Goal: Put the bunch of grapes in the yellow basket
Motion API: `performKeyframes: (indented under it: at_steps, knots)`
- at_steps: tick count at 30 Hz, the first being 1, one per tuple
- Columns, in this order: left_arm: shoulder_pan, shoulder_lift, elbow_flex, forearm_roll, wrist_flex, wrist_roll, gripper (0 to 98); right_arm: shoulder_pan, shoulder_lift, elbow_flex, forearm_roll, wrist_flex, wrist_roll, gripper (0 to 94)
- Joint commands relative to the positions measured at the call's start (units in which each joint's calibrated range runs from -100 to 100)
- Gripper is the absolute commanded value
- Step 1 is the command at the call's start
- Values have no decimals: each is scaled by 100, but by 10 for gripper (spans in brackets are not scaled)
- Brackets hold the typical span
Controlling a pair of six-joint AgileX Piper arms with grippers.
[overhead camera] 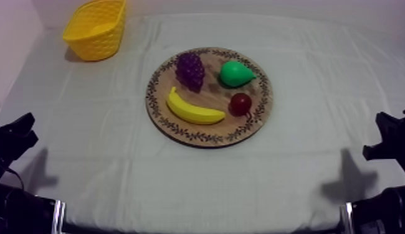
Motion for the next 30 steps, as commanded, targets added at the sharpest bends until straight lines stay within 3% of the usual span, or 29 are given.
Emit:
performKeyframes:
  at_steps: [1,17,20,24,30]
  knots:
    - [-7,0,5,0,-4,-2,0,3,-2,-1,1,-5,2,5]
    - [9,0,5,-5,-4,12,3,3,-2,-1,1,-5,2,5]
    - [10,8,47,-266,-93,540,12,3,-2,-1,1,-5,2,5]
    - [41,201,130,-390,-401,565,3,3,-2,-1,1,-5,1,5]
    - [64,1192,-677,323,-813,-327,0,3,-2,-1,1,-5,1,5]
